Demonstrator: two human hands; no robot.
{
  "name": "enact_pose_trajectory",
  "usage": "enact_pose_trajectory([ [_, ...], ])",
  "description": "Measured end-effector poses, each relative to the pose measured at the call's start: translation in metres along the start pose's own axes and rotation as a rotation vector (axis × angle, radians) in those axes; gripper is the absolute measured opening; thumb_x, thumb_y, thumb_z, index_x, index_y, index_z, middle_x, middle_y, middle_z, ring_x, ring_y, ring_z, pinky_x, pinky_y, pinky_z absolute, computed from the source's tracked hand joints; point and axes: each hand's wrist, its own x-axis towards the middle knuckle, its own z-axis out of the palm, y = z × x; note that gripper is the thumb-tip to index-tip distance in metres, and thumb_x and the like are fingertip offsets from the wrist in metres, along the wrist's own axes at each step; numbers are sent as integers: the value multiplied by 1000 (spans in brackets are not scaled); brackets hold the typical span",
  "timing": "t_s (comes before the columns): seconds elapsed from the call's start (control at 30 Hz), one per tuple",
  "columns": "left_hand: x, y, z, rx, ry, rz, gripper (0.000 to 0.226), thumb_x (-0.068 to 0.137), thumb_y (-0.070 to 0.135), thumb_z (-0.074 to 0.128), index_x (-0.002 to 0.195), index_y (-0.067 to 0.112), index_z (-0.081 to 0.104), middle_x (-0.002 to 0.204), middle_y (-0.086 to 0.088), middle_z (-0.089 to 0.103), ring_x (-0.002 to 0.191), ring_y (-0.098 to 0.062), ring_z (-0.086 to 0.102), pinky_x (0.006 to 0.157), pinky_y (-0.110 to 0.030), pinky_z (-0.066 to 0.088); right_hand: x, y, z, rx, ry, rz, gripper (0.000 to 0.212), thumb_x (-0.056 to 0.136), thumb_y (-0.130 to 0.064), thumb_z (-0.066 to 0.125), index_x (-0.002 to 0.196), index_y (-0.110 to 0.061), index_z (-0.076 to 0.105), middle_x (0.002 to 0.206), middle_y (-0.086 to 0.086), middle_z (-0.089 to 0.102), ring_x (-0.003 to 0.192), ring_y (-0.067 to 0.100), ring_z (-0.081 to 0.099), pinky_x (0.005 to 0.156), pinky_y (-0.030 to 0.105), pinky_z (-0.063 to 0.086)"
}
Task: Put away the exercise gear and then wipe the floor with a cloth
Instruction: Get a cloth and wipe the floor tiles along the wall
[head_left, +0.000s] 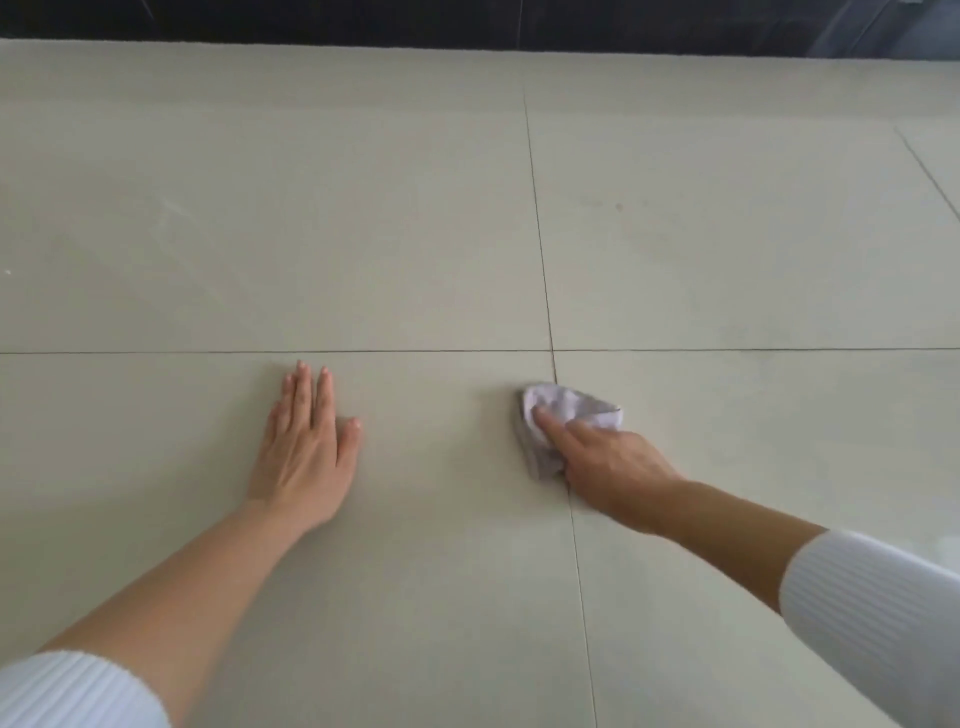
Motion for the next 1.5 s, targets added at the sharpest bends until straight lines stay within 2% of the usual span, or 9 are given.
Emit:
enact_pose_trajectory([
  [0.1,38,-28,-9,15,48,47,70,95,44,16,152,4,9,159,-17,-3,148,-29,-3,119,-38,0,23,34,-13,189,-53,636,65,92,-2,34,151,-19,13,158,0,17,97,32,62,66,36,49],
  [0.2,79,-50,-12,14,103,71,64,100,36,28,151,2,12,159,-19,0,148,-31,0,119,-42,3,44,11,-9,97,-34,729,61,88,-1,38,146,-12,23,152,6,30,89,34,62,58,35,42],
  [0.33,132,-55,-13,-71,128,57,63,100,31,35,150,-1,15,158,-23,6,147,-34,4,119,-45,5,49,-86,17,25,6,243,66,75,-2,56,138,2,39,105,20,61,65,34,62,41,34,42],
  [0.5,151,-50,-14,-167,221,-24,60,98,33,29,147,-1,26,156,-20,21,146,-32,16,118,-44,13,69,-109,10,-26,-124,-508,53,85,-11,46,138,-7,42,102,3,57,80,22,55,76,32,48],
  [0.7,148,-49,-18,-160,235,-27,61,93,33,26,145,1,32,154,-18,26,144,-31,21,115,-45,19,144,-4,-22,120,-99,827,67,92,-4,33,152,-27,13,133,8,49,113,34,53,86,40,46],
  [0.77,149,-48,-18,-151,235,-34,61,93,33,26,144,2,33,154,-17,28,144,-31,21,114,-45,21,165,4,-24,181,-85,1033,71,90,-1,35,152,-22,10,142,10,42,112,36,53,76,37,43],
  [1.13,147,-47,-27,-150,187,-67,62,91,36,30,146,6,32,155,-10,28,145,-27,21,113,-45,24,169,-60,-22,19,-189,-192,69,71,-4,41,139,-9,47,120,4,62,85,25,61,60,30,50],
  [1.3,149,-47,-23,-134,196,-101,63,90,38,30,147,10,33,156,-5,27,145,-23,22,111,-41,23,223,20,-33,2,-111,446,73,90,0,39,153,-19,6,141,6,42,118,31,48,83,42,46],
  [1.5,148,-46,-24,-122,186,-110,63,90,37,31,148,12,30,158,-3,23,146,-21,18,112,-38,20,311,41,-46,220,-83,853,59,92,-4,39,148,-16,24,156,6,21,125,34,45,88,38,42],
])
